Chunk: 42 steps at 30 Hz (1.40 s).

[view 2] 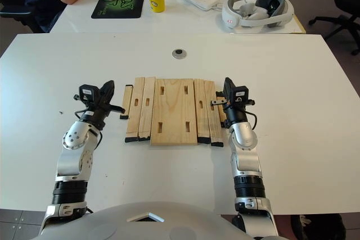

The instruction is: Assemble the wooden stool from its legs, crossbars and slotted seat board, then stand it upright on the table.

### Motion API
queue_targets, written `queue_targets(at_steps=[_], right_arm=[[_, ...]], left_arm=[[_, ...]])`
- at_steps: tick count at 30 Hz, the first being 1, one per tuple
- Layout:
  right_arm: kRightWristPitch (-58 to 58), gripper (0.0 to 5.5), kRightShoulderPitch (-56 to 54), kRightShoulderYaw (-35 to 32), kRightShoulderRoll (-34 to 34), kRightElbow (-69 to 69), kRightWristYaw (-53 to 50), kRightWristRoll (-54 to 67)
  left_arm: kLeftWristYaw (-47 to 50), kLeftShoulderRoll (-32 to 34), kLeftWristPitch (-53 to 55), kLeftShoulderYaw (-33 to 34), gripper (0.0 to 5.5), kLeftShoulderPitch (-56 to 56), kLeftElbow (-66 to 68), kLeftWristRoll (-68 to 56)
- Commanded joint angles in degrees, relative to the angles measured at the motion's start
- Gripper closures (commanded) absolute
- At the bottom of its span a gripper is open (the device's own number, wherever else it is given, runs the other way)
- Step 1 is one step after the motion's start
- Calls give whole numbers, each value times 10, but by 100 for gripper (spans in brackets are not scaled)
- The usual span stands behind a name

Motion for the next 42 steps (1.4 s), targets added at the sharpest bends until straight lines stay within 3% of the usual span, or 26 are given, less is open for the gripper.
queue_targets(at_steps=[1, 18, 28, 42], right_arm=[[-3, 550, -8, 0, -2, 8, -1, -3], [-9, 550, -15, 3, -6, 18, 4, -3], [-6, 550, -8, 4, -8, 8, 3, -4], [-6, 550, -7, 5, -10, 8, 5, -5]], left_arm=[[3, -1, 3, -7, 548, -6, 6, 7], [-1, 6, 0, -7, 548, -8, 15, 3], [-60, 30, 109, -11, 548, 38, -29, -49], [-66, 52, 131, -30, 335, 45, -21, -20]])
